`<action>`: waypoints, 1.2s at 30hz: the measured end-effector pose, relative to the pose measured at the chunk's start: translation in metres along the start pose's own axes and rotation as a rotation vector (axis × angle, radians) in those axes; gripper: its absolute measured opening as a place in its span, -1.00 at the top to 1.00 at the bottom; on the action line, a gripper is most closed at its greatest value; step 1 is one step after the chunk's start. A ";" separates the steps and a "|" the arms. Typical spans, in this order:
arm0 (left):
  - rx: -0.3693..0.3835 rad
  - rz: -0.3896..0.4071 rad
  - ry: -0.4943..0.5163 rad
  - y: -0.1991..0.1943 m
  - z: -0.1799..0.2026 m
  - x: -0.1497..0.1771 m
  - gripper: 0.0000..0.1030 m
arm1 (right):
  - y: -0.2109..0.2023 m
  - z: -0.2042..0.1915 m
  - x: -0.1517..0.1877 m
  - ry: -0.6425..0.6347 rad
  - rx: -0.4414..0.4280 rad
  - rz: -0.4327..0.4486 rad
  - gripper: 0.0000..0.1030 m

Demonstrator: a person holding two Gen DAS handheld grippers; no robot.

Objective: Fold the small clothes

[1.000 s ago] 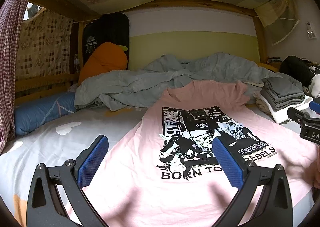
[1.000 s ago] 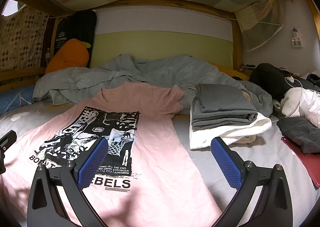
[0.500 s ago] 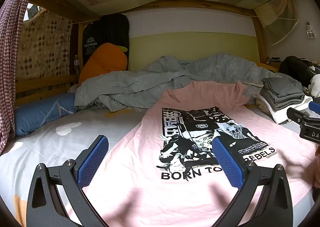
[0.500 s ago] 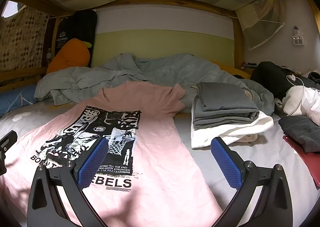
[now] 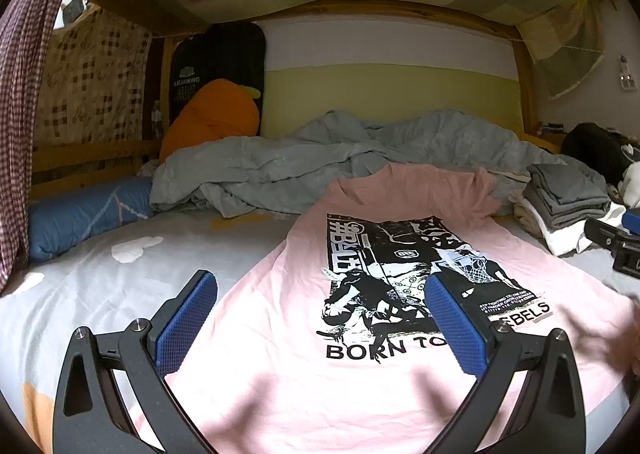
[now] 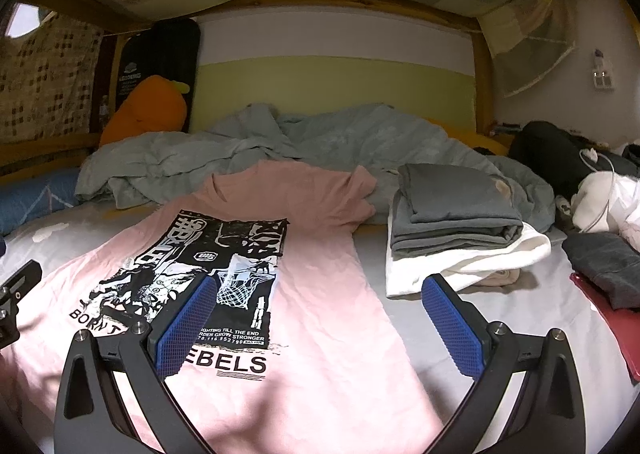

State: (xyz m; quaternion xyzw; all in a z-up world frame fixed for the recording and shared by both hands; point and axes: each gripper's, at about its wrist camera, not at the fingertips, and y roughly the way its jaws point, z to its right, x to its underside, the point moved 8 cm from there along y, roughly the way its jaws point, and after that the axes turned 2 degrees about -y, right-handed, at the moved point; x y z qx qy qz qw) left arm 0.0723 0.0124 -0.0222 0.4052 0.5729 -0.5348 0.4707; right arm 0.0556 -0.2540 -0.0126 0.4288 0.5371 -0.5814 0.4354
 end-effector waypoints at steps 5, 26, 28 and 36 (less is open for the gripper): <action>-0.007 -0.008 -0.013 0.000 -0.004 -0.001 -1.00 | -0.002 0.018 -0.001 0.046 0.026 -0.032 -0.99; 0.056 0.011 -0.031 -0.036 -0.006 -0.035 -1.00 | -0.020 0.056 0.028 0.396 -0.251 -0.252 -0.61; 0.066 0.025 -0.040 -0.042 -0.009 -0.039 -1.00 | -0.024 0.067 0.043 0.435 -0.249 -0.281 -0.45; 0.040 -0.007 -0.072 -0.033 -0.020 -0.033 -1.00 | -0.049 0.073 0.098 0.339 -0.117 -0.397 -0.18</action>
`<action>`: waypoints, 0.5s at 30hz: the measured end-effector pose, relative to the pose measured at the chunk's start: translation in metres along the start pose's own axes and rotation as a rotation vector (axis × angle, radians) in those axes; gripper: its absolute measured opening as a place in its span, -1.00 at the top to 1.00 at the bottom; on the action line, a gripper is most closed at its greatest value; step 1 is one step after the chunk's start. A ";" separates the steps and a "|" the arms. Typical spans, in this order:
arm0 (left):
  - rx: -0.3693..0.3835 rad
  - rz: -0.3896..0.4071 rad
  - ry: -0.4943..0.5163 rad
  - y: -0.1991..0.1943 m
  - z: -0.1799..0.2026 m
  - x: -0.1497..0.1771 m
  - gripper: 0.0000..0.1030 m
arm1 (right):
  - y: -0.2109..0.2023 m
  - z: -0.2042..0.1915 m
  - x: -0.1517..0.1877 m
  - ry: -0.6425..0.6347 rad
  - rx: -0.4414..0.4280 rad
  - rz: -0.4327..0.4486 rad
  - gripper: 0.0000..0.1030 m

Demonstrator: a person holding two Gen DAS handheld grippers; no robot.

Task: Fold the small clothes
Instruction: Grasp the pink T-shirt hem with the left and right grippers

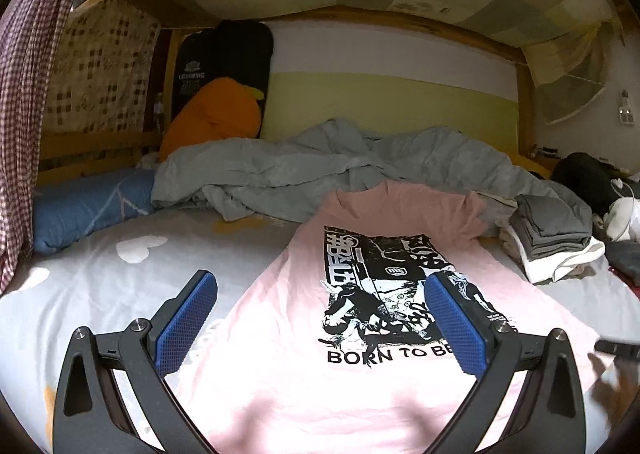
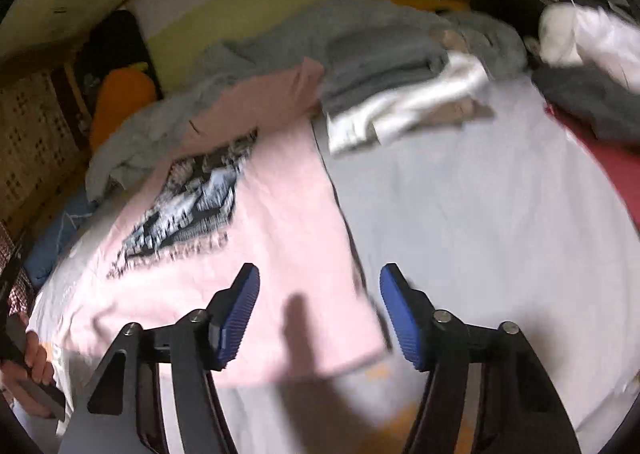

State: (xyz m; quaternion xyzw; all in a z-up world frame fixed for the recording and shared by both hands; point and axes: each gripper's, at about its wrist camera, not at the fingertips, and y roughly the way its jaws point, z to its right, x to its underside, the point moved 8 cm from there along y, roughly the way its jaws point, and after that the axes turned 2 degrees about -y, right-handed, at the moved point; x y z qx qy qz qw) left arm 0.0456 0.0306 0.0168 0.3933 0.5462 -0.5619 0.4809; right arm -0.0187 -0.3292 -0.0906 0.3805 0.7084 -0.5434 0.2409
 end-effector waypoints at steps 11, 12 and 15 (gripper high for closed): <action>-0.066 0.034 0.025 -0.003 -0.005 -0.001 -1.00 | 0.002 0.015 0.010 0.082 0.019 0.005 0.92; -0.080 0.052 0.026 -0.006 -0.008 -0.004 -1.00 | -0.006 0.016 0.006 0.085 0.026 0.047 0.93; -0.118 0.082 0.008 -0.016 -0.025 -0.012 -1.00 | -0.029 0.014 -0.010 0.067 0.054 0.163 0.93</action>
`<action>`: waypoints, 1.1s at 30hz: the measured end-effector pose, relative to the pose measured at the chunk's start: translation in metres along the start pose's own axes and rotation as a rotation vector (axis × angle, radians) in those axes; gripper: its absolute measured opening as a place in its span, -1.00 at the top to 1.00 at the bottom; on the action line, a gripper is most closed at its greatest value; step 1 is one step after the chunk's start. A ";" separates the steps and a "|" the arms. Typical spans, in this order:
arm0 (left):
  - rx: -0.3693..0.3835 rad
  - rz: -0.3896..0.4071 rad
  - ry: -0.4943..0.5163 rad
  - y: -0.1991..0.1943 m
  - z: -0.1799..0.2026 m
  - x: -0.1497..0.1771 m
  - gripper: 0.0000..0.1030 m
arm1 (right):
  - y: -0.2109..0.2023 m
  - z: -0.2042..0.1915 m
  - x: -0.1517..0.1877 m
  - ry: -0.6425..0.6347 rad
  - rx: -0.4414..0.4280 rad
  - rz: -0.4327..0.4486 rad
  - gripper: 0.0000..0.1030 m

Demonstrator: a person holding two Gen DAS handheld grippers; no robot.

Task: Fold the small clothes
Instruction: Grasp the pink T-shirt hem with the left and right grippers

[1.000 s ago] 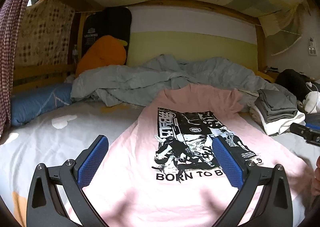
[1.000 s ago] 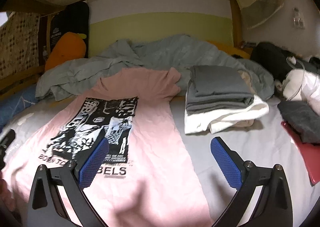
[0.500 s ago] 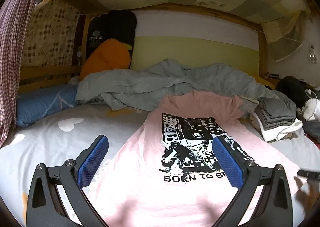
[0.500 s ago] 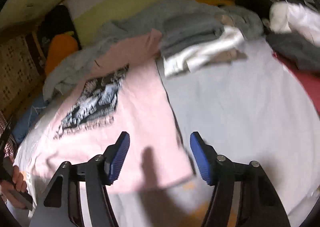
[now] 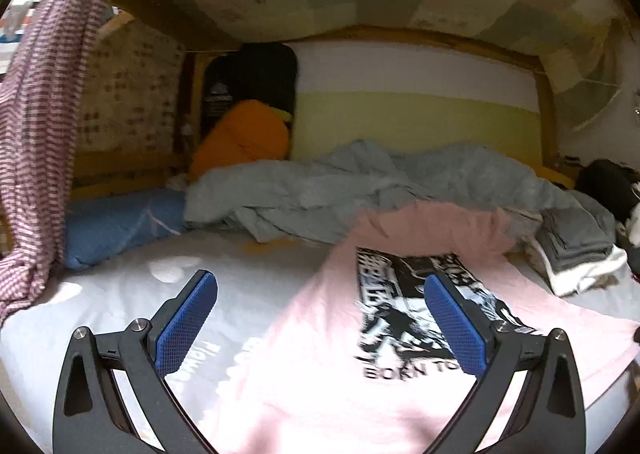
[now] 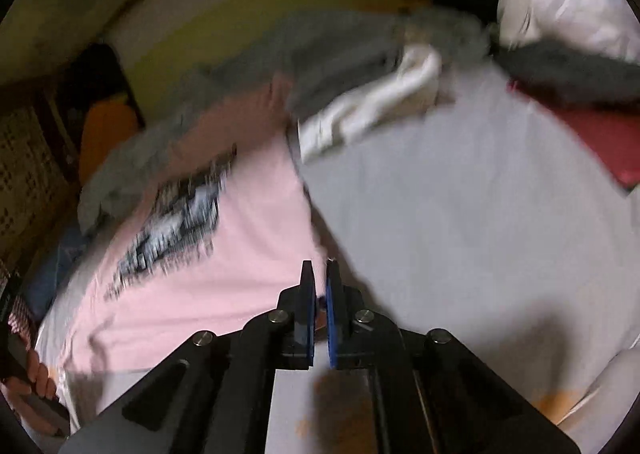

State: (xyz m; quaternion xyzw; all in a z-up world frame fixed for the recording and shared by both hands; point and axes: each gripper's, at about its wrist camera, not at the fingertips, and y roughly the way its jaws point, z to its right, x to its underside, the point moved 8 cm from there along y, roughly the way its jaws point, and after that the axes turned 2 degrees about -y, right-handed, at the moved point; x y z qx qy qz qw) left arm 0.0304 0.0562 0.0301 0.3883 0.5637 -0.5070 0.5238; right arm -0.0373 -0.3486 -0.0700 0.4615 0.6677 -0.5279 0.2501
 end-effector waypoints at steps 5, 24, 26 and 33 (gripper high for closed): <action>-0.058 -0.122 -0.136 -0.006 -0.061 0.022 -0.88 | -0.006 -0.003 -0.005 -0.002 0.042 0.016 0.93; 0.062 -0.564 -0.490 -0.001 -0.094 0.131 0.41 | -0.005 -0.002 0.001 -0.003 0.019 -0.016 0.93; 0.064 -0.555 -0.510 0.004 -0.095 0.132 0.41 | -0.003 0.000 0.002 0.018 0.006 -0.027 0.93; -0.033 -0.338 -0.400 -0.028 -0.102 0.091 0.94 | -0.018 0.003 -0.004 0.079 -0.024 0.040 0.95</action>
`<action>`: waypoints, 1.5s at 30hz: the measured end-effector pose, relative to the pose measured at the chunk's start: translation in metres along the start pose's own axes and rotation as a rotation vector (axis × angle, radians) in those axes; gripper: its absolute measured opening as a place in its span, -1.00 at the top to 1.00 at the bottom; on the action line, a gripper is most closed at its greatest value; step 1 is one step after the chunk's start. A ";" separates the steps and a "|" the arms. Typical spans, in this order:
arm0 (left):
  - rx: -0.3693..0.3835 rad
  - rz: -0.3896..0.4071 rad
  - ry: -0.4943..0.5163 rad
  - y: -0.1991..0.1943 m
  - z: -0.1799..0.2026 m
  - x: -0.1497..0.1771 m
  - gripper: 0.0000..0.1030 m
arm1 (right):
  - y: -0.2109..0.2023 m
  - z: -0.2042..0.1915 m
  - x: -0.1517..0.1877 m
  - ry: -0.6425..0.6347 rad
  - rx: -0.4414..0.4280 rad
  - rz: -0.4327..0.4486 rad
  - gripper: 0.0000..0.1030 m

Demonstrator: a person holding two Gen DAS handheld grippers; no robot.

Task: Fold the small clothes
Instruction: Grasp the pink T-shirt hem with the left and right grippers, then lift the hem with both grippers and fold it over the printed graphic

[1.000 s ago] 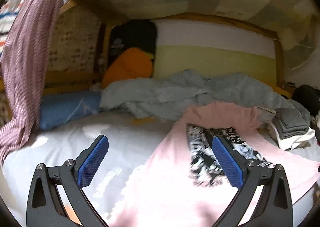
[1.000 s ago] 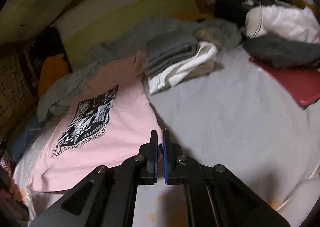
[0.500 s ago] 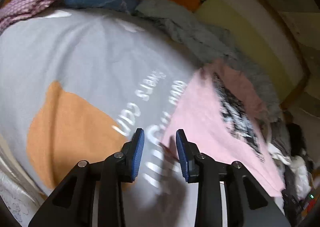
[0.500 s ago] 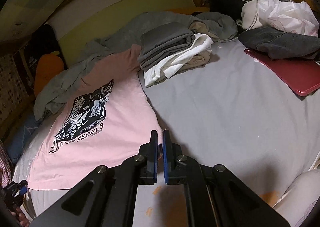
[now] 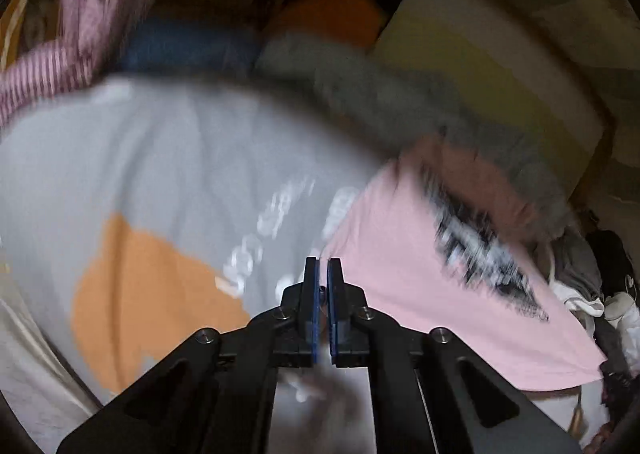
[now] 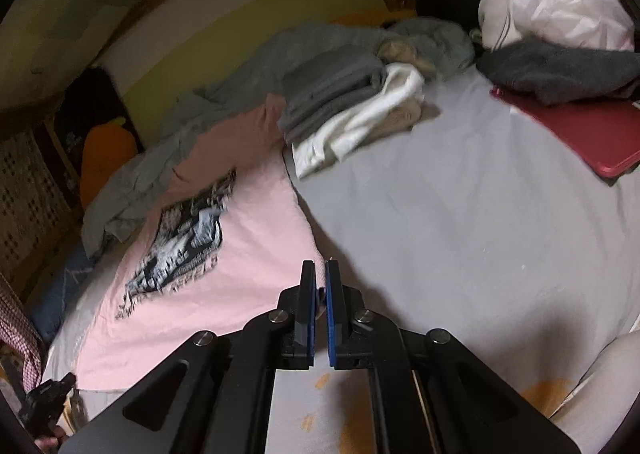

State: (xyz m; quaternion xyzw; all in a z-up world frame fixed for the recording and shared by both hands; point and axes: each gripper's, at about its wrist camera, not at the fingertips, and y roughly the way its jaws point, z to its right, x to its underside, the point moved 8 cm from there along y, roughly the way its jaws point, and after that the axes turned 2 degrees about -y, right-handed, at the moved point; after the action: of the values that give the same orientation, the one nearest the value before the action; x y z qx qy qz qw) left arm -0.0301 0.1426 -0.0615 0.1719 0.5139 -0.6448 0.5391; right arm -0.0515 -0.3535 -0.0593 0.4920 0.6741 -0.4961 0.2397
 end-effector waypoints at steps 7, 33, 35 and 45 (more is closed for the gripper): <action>0.029 0.160 0.061 -0.089 0.010 -0.026 0.94 | -0.089 0.004 -0.002 -0.007 0.059 0.157 0.95; -0.135 -0.201 0.264 0.116 0.043 -0.041 0.93 | 0.104 -0.030 -0.032 -0.245 0.118 -0.176 0.95; -0.131 -0.231 0.248 0.125 0.035 -0.031 0.89 | 0.112 -0.023 -0.024 -0.230 0.112 -0.190 0.93; -0.098 -0.134 0.247 0.094 0.026 -0.050 0.07 | 0.083 0.020 -0.050 -0.055 0.117 -0.055 -0.11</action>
State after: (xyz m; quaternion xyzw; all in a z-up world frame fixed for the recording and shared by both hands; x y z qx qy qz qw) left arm 0.0785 0.1569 -0.0565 0.1889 0.6175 -0.6273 0.4353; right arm 0.0405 -0.3909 -0.0623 0.4729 0.6502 -0.5544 0.2152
